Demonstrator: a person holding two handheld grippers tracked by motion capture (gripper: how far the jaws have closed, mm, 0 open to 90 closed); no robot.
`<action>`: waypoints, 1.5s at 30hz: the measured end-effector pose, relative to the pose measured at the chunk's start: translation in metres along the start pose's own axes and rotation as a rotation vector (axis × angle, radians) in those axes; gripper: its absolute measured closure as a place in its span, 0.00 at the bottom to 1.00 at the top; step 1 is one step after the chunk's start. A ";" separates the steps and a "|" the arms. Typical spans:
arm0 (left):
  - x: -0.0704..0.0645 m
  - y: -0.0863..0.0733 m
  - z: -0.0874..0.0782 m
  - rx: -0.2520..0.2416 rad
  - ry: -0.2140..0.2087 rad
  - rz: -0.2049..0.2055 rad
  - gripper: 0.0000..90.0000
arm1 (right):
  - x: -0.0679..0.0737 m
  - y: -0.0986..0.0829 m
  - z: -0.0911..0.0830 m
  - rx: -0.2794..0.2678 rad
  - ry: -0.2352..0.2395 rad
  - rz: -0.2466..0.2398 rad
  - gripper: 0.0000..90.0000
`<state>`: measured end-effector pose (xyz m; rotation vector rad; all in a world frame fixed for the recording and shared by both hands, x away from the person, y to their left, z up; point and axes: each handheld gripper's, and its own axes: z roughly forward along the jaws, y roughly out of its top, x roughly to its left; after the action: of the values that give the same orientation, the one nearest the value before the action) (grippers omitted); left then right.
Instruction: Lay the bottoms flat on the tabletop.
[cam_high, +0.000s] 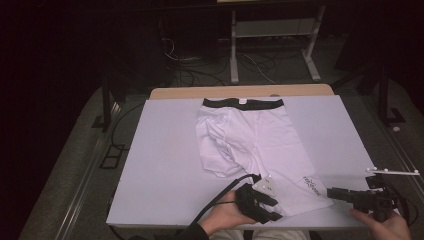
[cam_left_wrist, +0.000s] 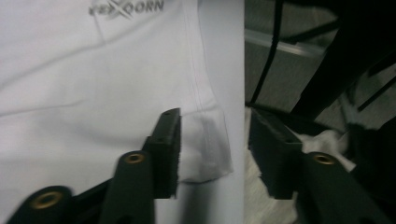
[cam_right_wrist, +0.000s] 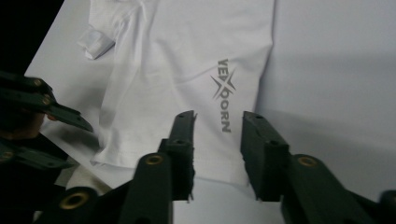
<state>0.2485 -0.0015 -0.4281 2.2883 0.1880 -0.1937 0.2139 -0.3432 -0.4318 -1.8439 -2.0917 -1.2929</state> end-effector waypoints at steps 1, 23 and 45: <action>0.002 0.000 -0.005 -0.017 0.002 -0.009 0.51 | 0.002 0.002 0.000 -0.008 0.002 -0.015 0.62; 0.051 0.002 -0.140 -0.199 0.269 -0.142 0.00 | 0.078 0.078 0.027 -0.099 0.099 -0.309 0.00; 0.073 -0.057 -0.169 -0.207 0.366 -0.271 0.03 | 0.117 0.098 0.078 -0.072 0.176 -0.406 0.00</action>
<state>0.3222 0.1677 -0.3733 2.0678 0.6773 0.1053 0.2999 -0.2102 -0.3650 -1.3053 -2.4272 -1.5633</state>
